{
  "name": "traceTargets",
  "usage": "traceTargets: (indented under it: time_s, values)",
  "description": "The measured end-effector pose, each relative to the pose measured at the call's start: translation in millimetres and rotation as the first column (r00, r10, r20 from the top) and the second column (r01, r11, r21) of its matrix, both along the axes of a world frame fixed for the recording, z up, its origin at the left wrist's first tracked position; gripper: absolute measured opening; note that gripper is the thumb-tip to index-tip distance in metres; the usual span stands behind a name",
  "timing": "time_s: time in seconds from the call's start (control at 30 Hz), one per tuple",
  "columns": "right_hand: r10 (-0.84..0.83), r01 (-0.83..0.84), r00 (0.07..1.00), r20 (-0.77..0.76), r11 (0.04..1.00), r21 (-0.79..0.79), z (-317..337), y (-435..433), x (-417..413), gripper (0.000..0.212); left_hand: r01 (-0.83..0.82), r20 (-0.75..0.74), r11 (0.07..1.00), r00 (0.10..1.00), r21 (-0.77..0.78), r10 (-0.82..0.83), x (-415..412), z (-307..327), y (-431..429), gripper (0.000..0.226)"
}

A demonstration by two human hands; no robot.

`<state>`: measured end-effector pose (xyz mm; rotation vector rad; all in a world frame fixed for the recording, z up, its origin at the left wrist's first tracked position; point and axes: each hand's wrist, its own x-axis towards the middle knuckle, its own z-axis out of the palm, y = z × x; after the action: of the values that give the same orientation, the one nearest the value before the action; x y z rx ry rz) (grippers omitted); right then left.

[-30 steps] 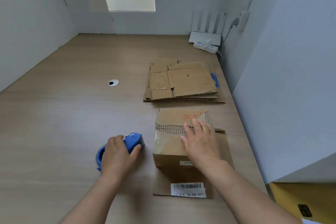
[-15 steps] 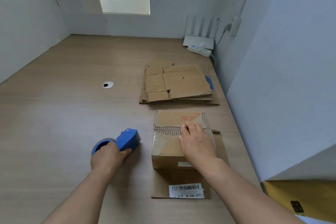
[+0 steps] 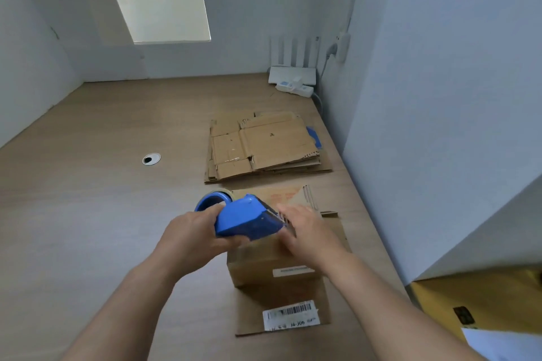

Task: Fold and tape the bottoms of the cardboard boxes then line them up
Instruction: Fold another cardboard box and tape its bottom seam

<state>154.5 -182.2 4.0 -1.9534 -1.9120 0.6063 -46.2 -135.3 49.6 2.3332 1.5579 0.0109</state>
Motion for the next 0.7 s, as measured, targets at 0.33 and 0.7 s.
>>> traceTargets:
  time_s: [0.33, 0.7]
  values:
    - [-0.061, 0.03, 0.831, -0.552, 0.997, -0.066, 6, 12, 23, 0.029, 0.001, 0.014, 0.988, 1.0, -0.156, 0.001, -3, -17, 8, 0.051]
    - [-0.076, 0.086, 0.826, -0.558, 0.996, -0.009, 11, 11, 17, 0.015, 0.039, 0.066, 0.976, 0.998, -0.215, -0.025, -2, -12, 16, 0.045]
